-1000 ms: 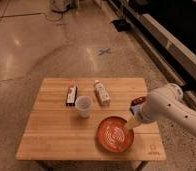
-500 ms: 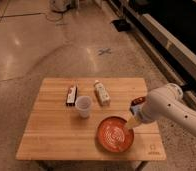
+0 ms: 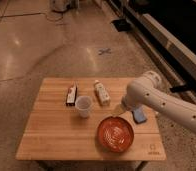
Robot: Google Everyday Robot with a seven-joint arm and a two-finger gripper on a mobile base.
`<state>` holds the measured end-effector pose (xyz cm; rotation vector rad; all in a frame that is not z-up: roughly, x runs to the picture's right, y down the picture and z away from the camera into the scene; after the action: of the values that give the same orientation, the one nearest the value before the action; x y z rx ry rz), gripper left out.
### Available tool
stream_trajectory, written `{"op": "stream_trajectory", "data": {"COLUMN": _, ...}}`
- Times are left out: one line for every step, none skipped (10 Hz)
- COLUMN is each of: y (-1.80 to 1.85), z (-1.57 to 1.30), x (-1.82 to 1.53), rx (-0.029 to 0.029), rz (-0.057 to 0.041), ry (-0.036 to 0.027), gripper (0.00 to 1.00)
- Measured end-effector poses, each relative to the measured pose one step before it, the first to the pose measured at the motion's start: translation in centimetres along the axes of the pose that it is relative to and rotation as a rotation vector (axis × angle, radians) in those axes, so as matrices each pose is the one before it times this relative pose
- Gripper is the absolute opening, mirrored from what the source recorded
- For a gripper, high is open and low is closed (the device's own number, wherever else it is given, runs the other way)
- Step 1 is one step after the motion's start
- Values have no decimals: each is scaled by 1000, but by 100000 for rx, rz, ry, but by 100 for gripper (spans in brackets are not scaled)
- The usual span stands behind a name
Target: Place the eraser in the ceramic cup
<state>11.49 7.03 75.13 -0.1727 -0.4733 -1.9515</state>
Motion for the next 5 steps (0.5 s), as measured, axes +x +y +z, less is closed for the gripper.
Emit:
{"op": "stream_trajectory", "data": {"y": -842, "z": -202, "x": 2591, "rx": -1573, "rz": -1922, "ry": 2162, "gripper": 80}}
{"op": "stream_trajectory", "data": {"y": -751, "z": -258, "x": 2103, "rx": -1003, "rz": -1935, "ry": 1726, "gripper": 80}}
{"op": "stream_trajectory", "data": {"y": -626, "z": -224, "x": 1609, "rx": -391, "rz": -1494, "ry": 1158, "gripper": 80}}
{"op": "stream_trajectory", "data": {"y": -977, "z": -375, "x": 2169, "rx": 41, "rz": -1907, "ry": 1388, "gripper": 80}}
{"op": "stream_trajectory", "data": {"y": -915, "z": -265, "x": 1826, "rx": 96, "rz": -2005, "ry": 968, "gripper": 80}}
